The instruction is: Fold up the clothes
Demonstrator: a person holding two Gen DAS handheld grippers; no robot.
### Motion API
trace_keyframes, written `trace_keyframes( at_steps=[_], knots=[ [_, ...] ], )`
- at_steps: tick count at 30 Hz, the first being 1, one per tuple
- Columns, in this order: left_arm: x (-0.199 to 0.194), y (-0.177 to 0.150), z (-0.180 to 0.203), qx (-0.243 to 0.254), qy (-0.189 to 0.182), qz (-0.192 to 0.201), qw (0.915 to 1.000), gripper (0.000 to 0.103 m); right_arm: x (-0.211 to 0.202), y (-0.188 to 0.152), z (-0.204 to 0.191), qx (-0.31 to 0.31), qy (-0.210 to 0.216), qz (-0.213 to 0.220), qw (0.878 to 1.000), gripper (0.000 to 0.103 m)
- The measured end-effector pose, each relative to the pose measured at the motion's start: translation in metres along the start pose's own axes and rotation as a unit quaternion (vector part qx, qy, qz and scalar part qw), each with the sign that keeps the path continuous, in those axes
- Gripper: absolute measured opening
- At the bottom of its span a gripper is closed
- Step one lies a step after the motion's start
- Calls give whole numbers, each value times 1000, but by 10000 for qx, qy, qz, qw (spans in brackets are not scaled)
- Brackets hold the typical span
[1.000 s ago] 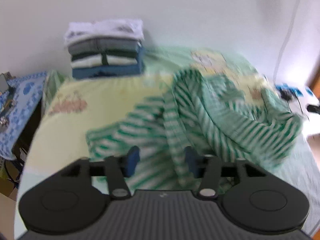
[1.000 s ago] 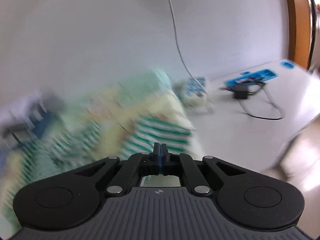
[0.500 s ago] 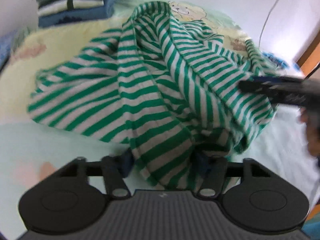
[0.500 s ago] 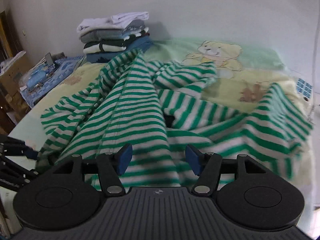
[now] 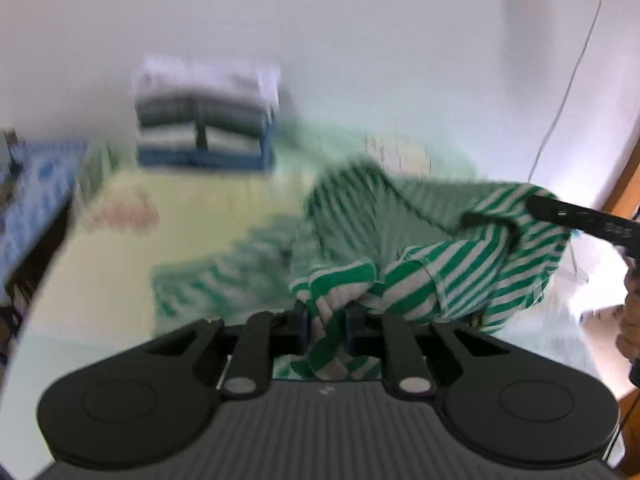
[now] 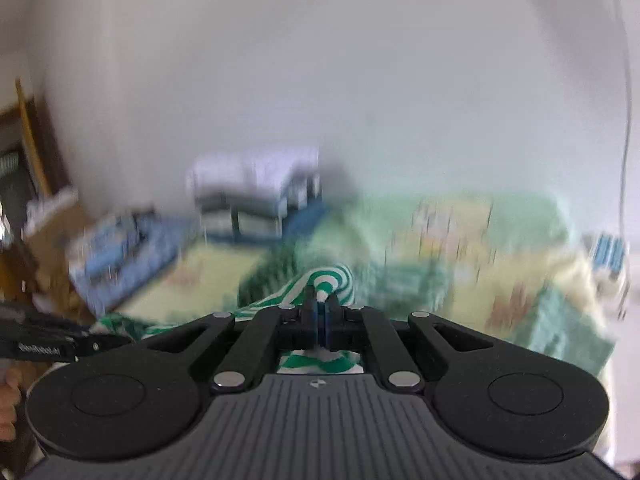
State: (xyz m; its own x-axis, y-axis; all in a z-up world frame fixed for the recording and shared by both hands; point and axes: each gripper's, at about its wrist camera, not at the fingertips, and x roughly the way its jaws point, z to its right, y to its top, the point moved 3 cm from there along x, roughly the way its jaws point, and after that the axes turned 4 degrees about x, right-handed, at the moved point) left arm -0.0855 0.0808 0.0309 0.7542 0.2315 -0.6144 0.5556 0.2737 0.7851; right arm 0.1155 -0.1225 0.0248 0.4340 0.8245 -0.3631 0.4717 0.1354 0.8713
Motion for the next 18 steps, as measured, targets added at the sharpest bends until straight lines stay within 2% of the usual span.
trace_keyframes(
  at_steps=[5, 8, 10, 13, 15, 17, 18],
  knots=[
    [-45, 51, -24, 241, -36, 701, 9972, 12, -40, 55, -31, 38, -68, 909, 9958, 3],
    [-74, 77, -35, 460, -67, 1134, 9925, 10, -58, 80, -57, -79, -159, 1366, 9905, 3],
    [-95, 94, -42, 550, -81, 1420, 9883, 2, -70, 94, -76, -91, -163, 1604, 9869, 3],
    [-126, 117, -59, 483, -239, 1775, 9826, 2, -84, 110, -103, -131, -213, 1855, 9823, 3],
    [-140, 128, -68, 548, -397, 1887, 9797, 3, -91, 118, -117, -114, -247, 1997, 9795, 3],
    [-140, 129, -73, 691, -583, 1756, 9803, 4, -90, 117, -130, -256, -482, 2080, 9766, 3],
    [-136, 124, -72, 793, -678, 1625, 9812, 8, -90, 117, -135, -323, -601, 2118, 9749, 3]
  ],
)
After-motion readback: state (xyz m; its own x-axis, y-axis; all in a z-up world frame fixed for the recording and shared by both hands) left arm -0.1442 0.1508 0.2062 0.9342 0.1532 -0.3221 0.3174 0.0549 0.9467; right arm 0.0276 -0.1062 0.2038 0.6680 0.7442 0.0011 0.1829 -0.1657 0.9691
